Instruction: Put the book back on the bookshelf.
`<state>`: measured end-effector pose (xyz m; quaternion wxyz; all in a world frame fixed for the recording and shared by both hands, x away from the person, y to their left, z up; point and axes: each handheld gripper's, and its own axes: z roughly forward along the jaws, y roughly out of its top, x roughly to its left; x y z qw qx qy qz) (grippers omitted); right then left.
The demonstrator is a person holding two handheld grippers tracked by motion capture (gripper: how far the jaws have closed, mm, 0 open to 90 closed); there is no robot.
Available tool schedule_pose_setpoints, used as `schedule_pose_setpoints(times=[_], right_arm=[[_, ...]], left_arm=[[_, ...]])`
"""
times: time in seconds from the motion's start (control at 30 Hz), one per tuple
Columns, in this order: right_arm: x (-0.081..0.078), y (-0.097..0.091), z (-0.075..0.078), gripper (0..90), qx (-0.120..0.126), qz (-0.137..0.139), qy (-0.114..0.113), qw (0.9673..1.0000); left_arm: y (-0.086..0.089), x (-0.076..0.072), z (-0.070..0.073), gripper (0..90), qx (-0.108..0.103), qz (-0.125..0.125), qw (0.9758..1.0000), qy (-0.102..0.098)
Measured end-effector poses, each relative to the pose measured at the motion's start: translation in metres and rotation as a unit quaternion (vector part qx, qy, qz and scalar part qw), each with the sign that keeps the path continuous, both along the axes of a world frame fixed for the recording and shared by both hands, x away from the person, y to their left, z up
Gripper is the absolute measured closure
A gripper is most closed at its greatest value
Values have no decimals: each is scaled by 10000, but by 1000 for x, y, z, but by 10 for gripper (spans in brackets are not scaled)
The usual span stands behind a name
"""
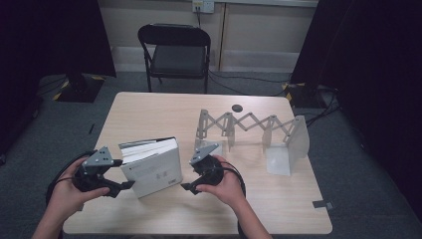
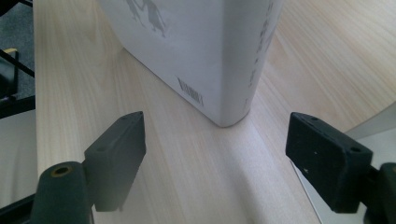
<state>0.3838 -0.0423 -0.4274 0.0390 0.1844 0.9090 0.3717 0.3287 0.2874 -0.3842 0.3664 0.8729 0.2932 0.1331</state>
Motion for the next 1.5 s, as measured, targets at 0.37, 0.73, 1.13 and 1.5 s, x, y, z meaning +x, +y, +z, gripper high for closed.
schedule_pose_setpoints(times=[0.37,0.73,1.13,1.5], right_arm=[[5,6,16,197,90,99,-50,9999],[12,18,32,196,115,235,-116,9996],[23,33,46,196,177,406,-196,9988],[33,42,51,230,433,622,-95,9971]], left_arm=[[3,0,-19,178,-141,67,9998,147],[8,-1,-23,175,-143,147,9996,212],[9,-1,-29,173,-117,185,9995,235],[7,0,-32,177,-86,132,9994,298]])
